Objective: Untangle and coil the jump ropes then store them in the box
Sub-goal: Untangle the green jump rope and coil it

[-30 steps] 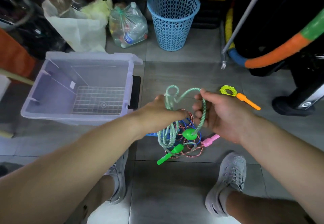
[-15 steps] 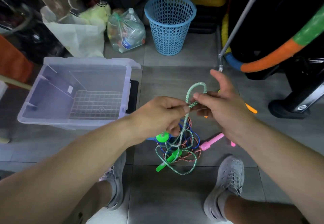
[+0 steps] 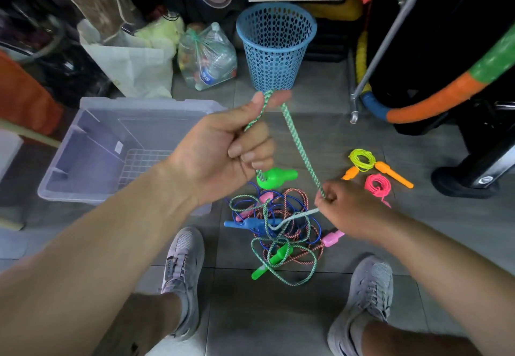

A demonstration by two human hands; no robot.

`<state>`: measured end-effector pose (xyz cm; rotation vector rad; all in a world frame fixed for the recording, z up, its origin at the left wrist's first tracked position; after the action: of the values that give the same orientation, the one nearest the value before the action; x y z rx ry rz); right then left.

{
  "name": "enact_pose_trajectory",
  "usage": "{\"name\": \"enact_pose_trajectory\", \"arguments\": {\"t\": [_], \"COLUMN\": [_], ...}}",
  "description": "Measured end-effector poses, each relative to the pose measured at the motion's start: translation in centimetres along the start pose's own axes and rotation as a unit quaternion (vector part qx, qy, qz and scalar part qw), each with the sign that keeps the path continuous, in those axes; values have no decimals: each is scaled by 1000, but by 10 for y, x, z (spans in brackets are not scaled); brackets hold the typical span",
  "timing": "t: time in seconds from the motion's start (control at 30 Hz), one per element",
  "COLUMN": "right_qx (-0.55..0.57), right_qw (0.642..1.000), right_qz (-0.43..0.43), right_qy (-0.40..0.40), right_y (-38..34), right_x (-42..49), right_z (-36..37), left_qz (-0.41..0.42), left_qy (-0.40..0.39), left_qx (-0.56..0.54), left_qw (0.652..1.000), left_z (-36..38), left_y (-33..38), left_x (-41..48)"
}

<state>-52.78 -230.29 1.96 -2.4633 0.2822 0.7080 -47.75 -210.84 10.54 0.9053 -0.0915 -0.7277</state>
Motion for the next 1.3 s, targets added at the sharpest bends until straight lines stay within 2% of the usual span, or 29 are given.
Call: {"name": "enact_pose_trajectory", "arguments": {"t": [0.1,0.2,0.27,0.37,0.47,0.53,0.6,0.67,0.73,0.87,1.0,1.17,1.3], "right_qx": [18,62,93,172,156,118,80,56,54,120,140,271,279], "right_qw": [999,997,993,981,986,987,981,971,959,932,912,907,931], "right_qz": [28,12,-23,-40,-50,-108,-175,-231,-273,-294,-296,-205,-109], "right_qy": [-9,40,74,85,39,-6,-17,5,52,174,249,250,207], "right_y": [10,4,-6,-17,-26,-34,-41,-47,-50,-48,-44,-28,-20], "right_x": [5,5,4,-4,-14,-24,-33,-40,-45,-47,-45,-33,-19], "right_z": [1,-6,-10,-15,-15,-8,-7,-15,-30,-52,-61,-76,-62], "left_qz": [19,29,40,85,114,107,71,21,-24,-93,-143,-161,-134], "left_qy": [5,-3,45,111,141,154,166,149,109,19,-22,-111,-129], "left_qx": [12,68,117,182,175,161,194,253,267,228,145,81,14], "left_qw": [1000,997,991,973,968,969,964,956,957,969,979,977,982], "left_z": [-1,1,-1,-6,-9,-12,-15,-14,-9,3,5,16,19], "left_y": [0,-3,-5,-4,0,0,-5,-17,-30,-46,-45,-44,-42], "left_x": [-1,2,3,4,4,4,3,1,-2,-7,-7,-8,-7]}}
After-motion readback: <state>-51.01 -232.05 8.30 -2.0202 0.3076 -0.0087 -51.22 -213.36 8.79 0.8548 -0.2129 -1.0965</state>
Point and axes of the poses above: each hand's wrist, its own x-axis towards the middle knuckle, its own z-axis out of the palm, y = z × x, the point moved 4 cm from there along x, towards the middle knuckle, and after that the axes turned 4 degrees about z, right-handed, at the moved point
